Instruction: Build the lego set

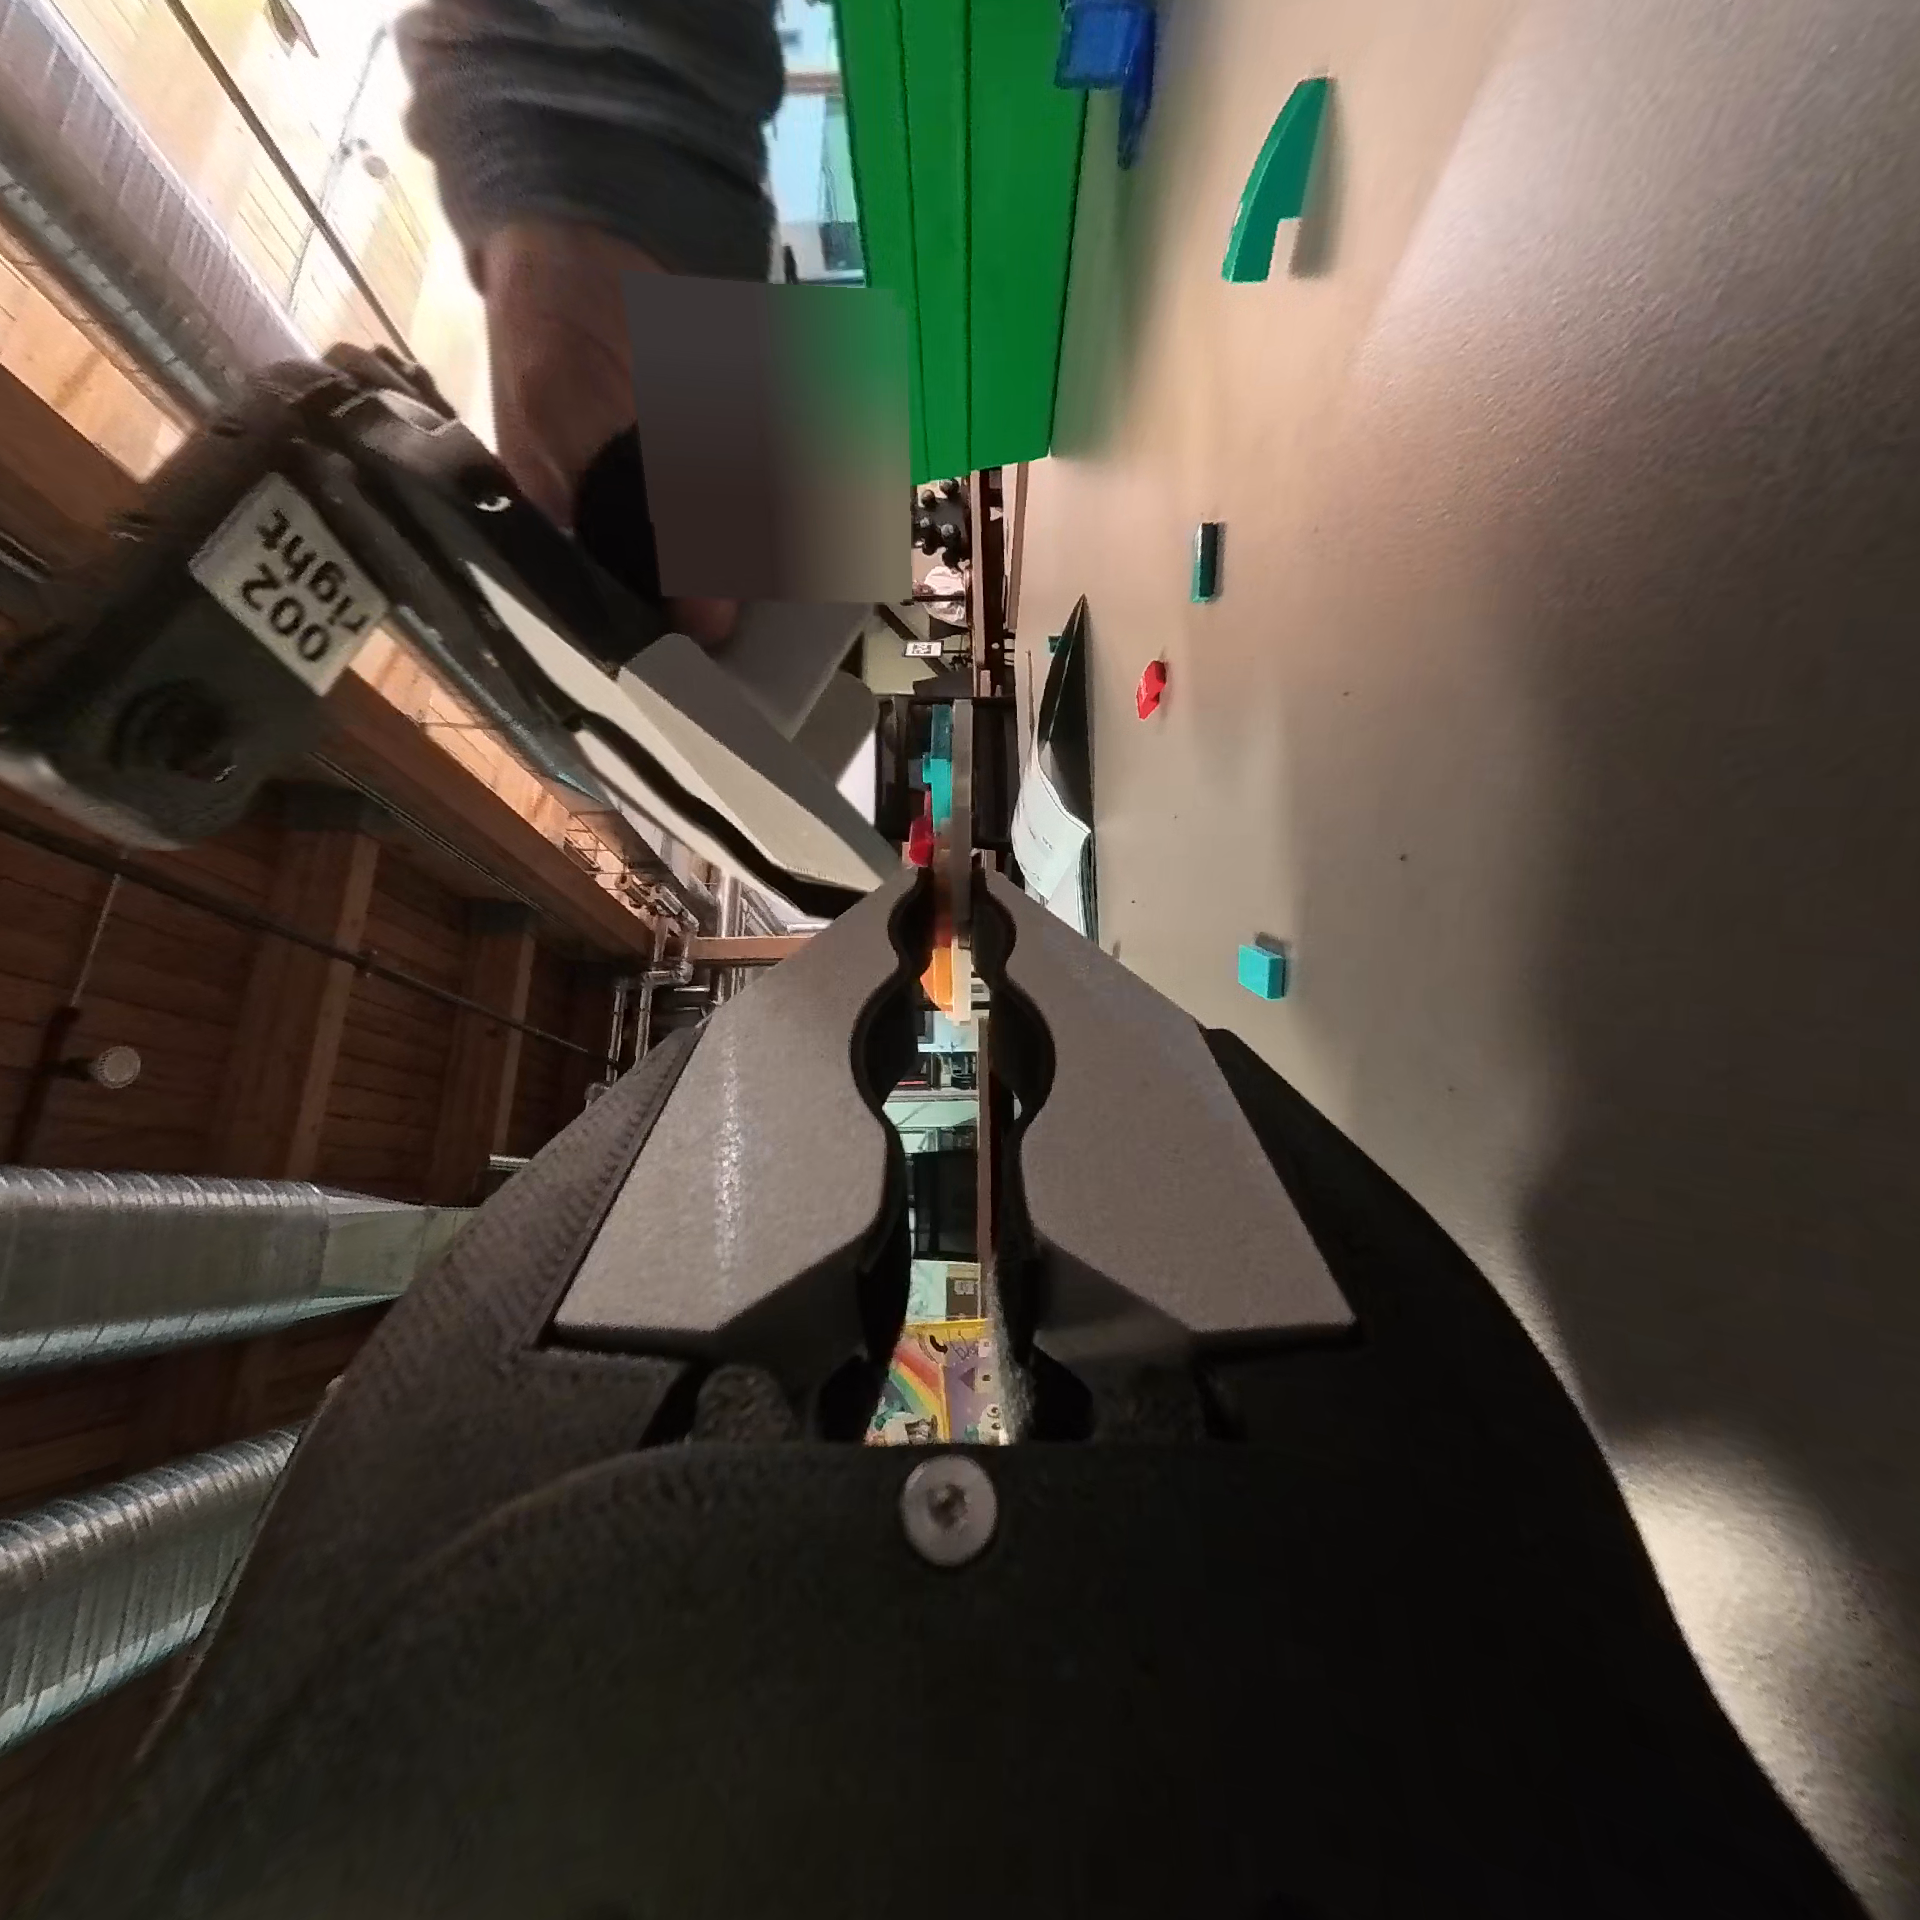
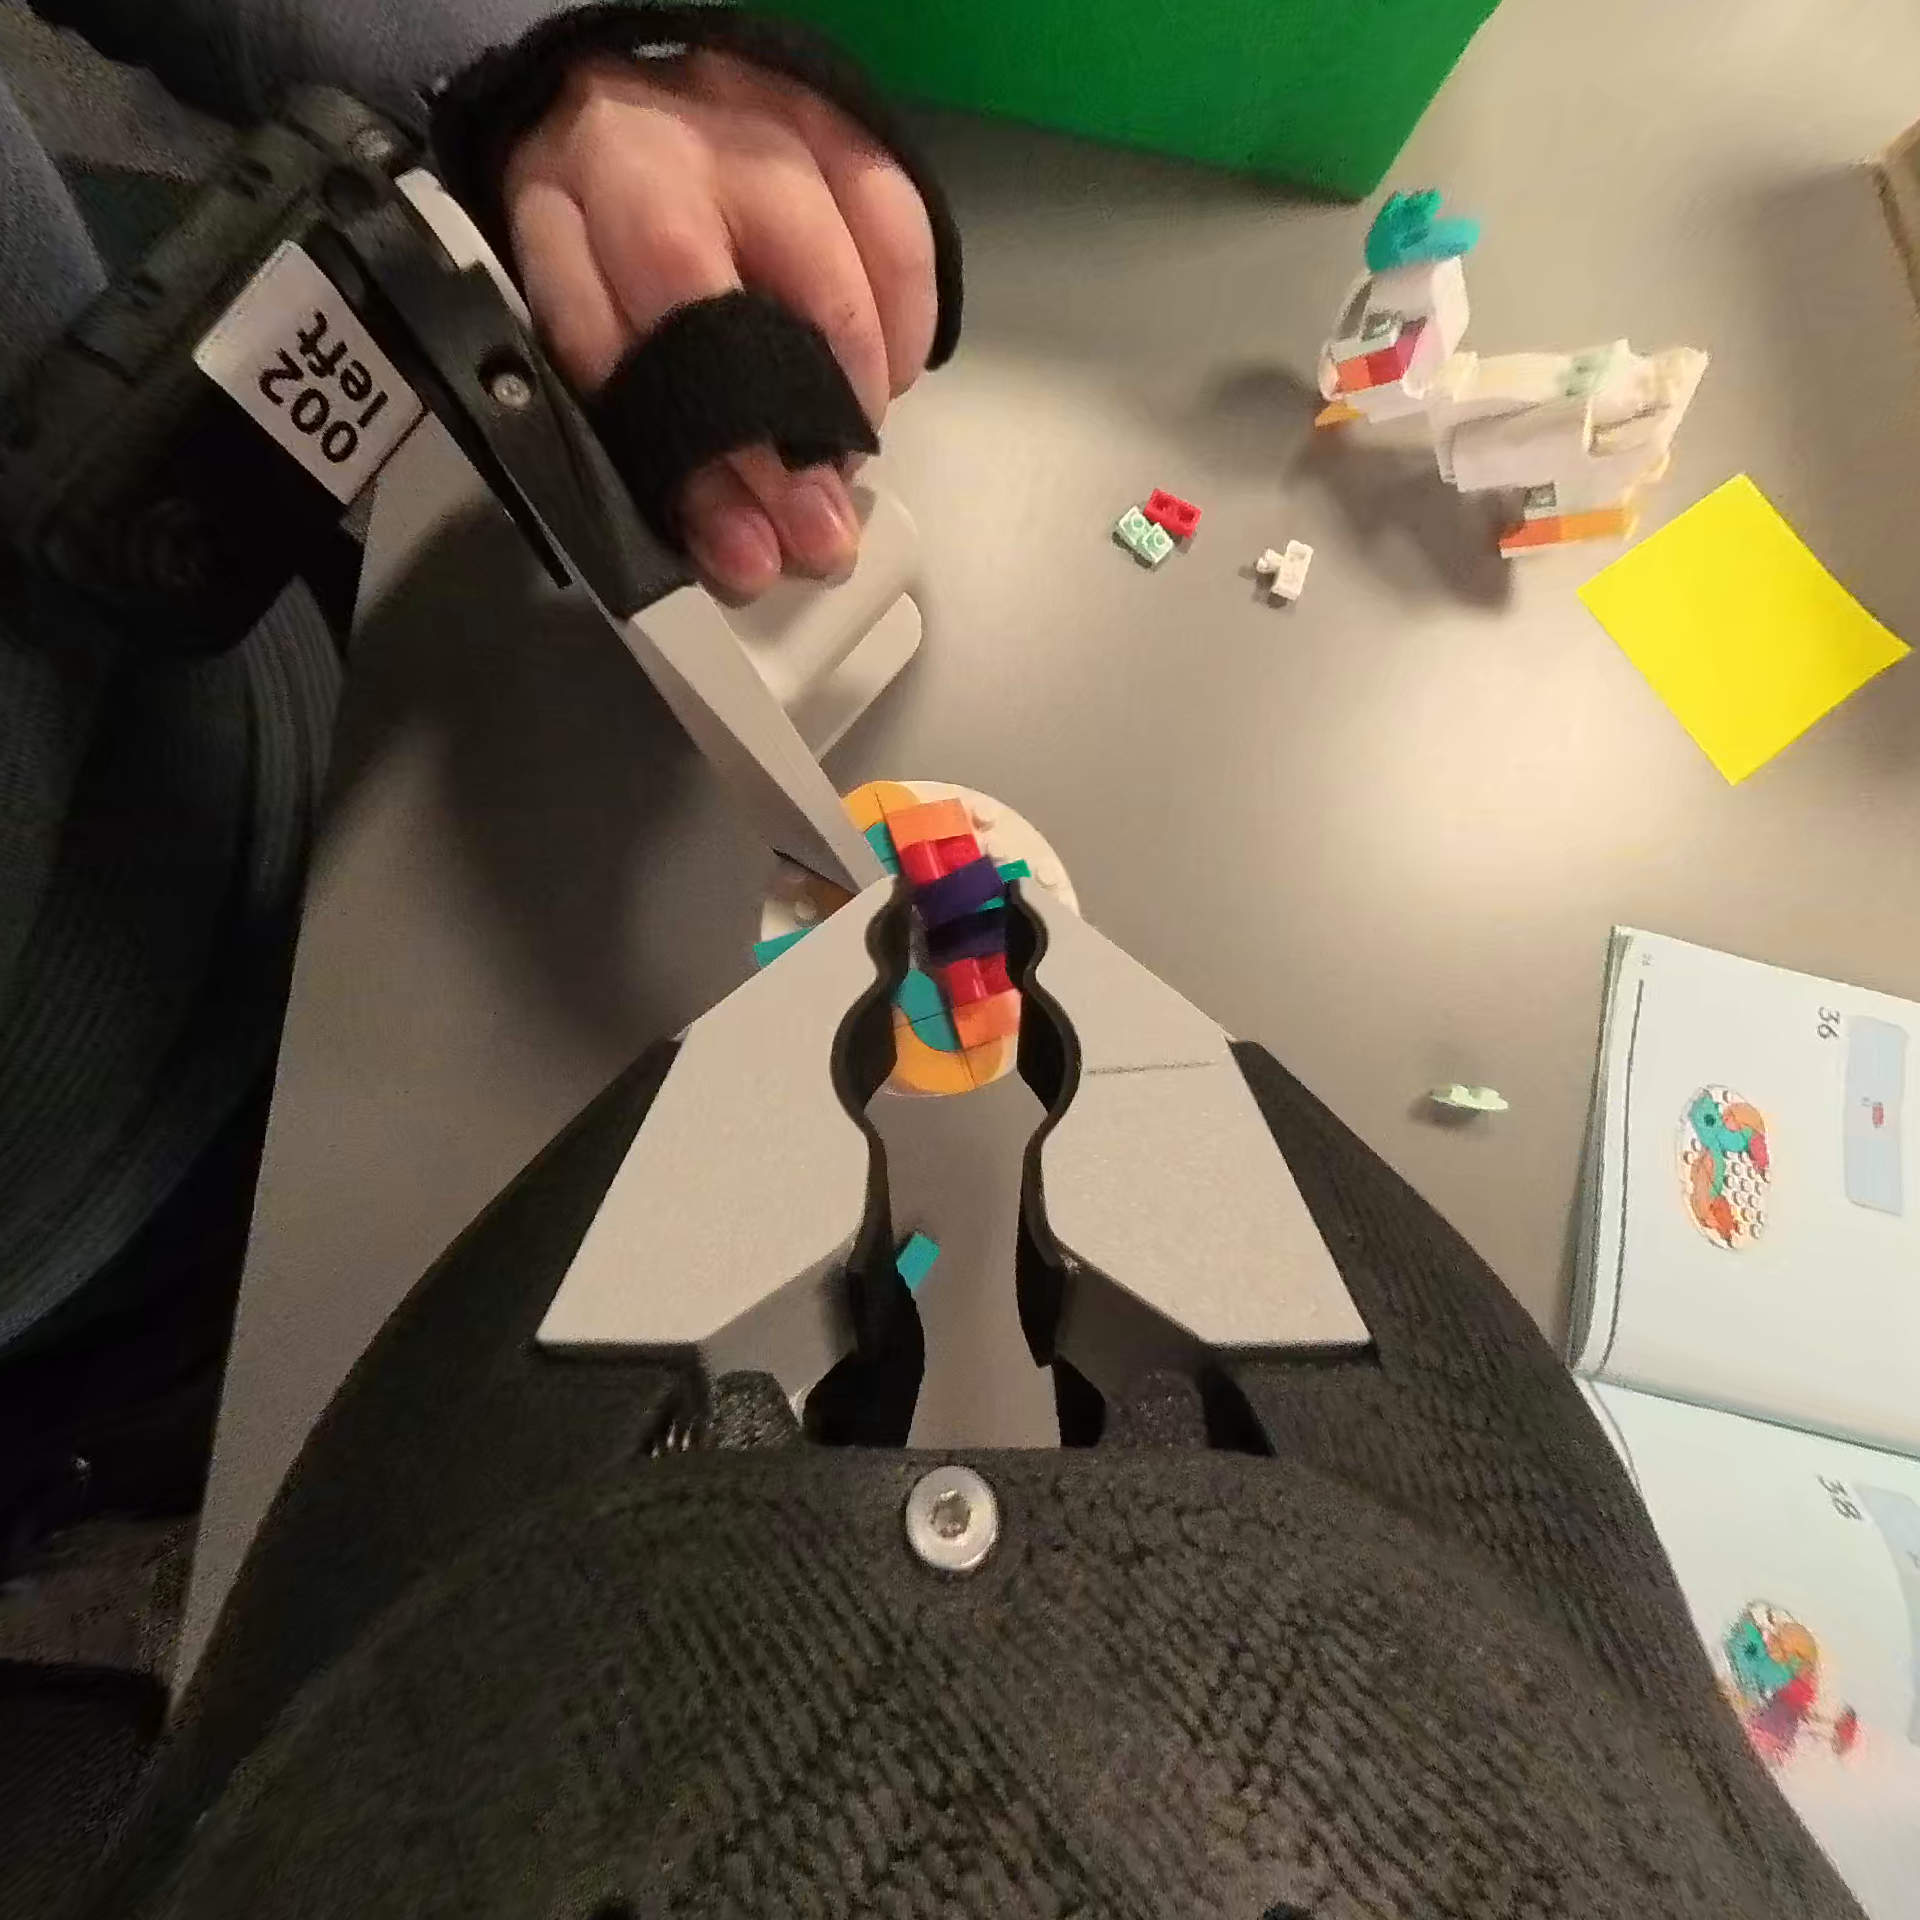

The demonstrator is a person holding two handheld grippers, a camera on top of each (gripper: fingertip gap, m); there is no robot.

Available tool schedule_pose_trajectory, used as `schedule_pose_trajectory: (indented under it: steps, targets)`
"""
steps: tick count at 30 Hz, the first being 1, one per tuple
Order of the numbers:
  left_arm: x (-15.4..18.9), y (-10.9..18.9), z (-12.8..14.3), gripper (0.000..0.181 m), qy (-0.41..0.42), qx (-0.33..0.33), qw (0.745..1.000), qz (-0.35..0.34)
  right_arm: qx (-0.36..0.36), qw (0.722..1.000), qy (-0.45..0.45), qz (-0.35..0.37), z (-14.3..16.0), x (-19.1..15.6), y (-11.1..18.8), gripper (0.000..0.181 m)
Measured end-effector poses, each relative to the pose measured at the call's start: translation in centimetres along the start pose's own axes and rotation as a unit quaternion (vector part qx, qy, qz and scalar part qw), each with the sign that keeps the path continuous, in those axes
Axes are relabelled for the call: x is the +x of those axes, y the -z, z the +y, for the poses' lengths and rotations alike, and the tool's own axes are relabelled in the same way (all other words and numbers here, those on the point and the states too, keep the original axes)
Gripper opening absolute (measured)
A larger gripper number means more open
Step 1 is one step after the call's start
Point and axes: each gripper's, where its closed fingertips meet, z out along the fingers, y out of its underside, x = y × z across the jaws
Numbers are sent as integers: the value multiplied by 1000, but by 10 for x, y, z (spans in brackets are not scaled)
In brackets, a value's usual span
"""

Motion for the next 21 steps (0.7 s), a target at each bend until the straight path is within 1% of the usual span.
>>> schedule_pose_trajectory:
  steps: [7, 10, 14, 18, 21]
  targets:
    - [0, 0, -2, 4, -3, 2, 1000, 0, -46, 999, -12, 17, 5, 0, 0, 16]
    - [1, 0, -2, 4, -3, 3, 1000, 2, -53, 998, -6, 24, 6, 1, -1, 18]
    - [0, 0, -1, 5, -4, 2, 1000, -1, -36, 999, -13, 27, 4, 2, 4, 23]
    - [0, 0, -2, 5, -3, 2, 1000, -1, 13, 999, -26, 31, -2, 0, 13, 26]
    - [1, 0, -1, 5, -4, 1, 1000, 0, 24, 999, -16, 37, 0, -8, 13, 22]
